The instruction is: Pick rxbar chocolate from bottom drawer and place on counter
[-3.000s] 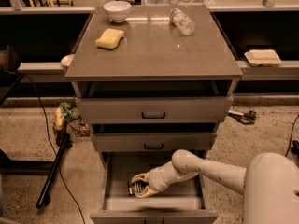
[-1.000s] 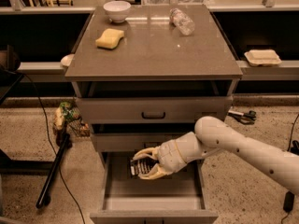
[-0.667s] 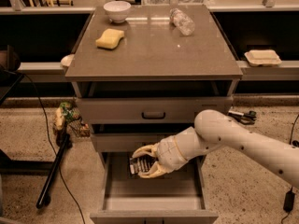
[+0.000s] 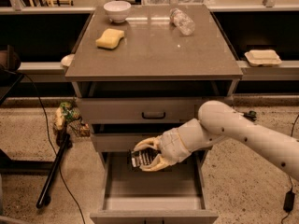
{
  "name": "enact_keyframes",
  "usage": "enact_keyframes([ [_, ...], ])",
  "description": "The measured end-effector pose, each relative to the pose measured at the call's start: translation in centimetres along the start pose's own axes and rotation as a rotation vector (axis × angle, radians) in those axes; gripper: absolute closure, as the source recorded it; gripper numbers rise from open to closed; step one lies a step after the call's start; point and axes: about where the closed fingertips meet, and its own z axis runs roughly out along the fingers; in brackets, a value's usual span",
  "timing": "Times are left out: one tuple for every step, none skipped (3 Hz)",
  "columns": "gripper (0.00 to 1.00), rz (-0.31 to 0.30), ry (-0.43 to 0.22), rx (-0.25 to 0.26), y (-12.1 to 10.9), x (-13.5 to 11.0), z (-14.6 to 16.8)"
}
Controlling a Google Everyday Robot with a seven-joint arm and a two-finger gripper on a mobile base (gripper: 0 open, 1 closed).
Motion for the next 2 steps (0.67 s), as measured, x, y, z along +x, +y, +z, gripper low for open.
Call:
enact_keyframes([
  [1.0,0.03,-0.03,0.011,-1.9,-2.1,-5.2],
  [1.0,0.051,-0.018,0.027,-3.9,-4.6,-11.1],
])
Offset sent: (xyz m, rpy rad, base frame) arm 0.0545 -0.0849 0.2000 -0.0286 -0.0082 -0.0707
